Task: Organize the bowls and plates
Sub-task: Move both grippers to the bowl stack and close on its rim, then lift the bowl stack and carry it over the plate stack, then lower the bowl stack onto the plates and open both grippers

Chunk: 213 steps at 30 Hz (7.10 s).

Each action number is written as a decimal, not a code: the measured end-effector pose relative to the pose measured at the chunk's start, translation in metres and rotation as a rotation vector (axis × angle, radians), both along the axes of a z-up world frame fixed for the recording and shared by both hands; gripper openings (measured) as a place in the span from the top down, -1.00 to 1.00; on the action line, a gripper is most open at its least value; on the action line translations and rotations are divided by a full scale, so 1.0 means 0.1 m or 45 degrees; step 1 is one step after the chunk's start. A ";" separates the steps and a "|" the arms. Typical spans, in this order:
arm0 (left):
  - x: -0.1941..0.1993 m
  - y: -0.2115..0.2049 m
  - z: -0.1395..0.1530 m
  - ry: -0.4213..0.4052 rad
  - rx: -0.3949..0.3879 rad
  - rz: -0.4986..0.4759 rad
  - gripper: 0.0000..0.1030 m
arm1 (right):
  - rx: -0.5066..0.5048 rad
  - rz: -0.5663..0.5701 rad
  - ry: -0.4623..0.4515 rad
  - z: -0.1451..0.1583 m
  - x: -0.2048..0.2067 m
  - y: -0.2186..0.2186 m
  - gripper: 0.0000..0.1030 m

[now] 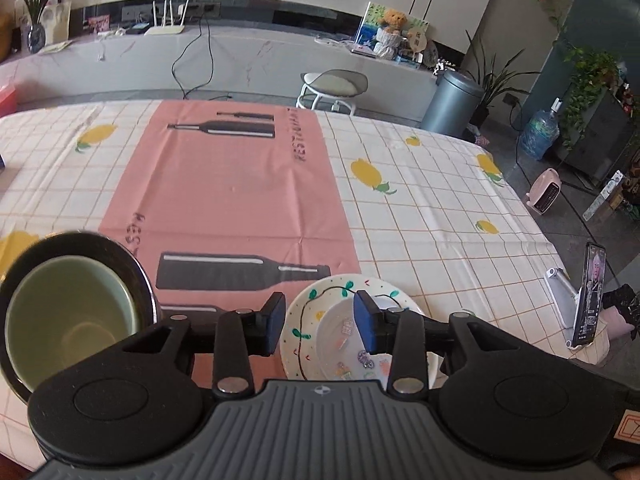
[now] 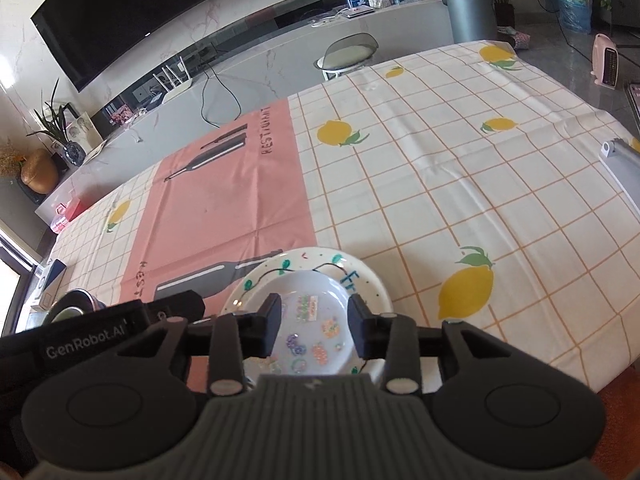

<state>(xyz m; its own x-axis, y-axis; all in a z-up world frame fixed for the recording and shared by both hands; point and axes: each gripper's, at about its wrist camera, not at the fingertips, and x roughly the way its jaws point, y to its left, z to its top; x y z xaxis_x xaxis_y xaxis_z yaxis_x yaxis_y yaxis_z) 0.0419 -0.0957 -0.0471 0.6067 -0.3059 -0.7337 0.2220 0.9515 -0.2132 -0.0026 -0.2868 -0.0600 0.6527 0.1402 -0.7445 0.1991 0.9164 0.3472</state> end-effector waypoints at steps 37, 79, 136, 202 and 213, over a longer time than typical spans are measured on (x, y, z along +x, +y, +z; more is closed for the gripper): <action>-0.06 1.96 -0.01 0.108 -0.103 0.335 -0.71 | 0.189 0.335 0.188 -0.01 0.36 1.34 -0.54; 0.23 2.10 -0.70 0.367 -0.384 0.417 -0.01 | 0.580 0.272 0.401 -0.69 0.74 1.43 0.07; 0.59 0.00 -0.27 0.406 -0.377 0.016 -0.01 | 0.514 0.035 0.247 0.04 0.40 -0.73 0.08; 0.44 0.13 -0.29 0.288 -0.256 0.065 0.24 | 0.280 0.101 0.162 0.01 0.36 -0.58 0.35; 0.18 0.13 0.24 -0.004 -0.149 -0.044 -0.17 | 0.038 0.195 -0.003 0.46 0.24 -0.29 0.04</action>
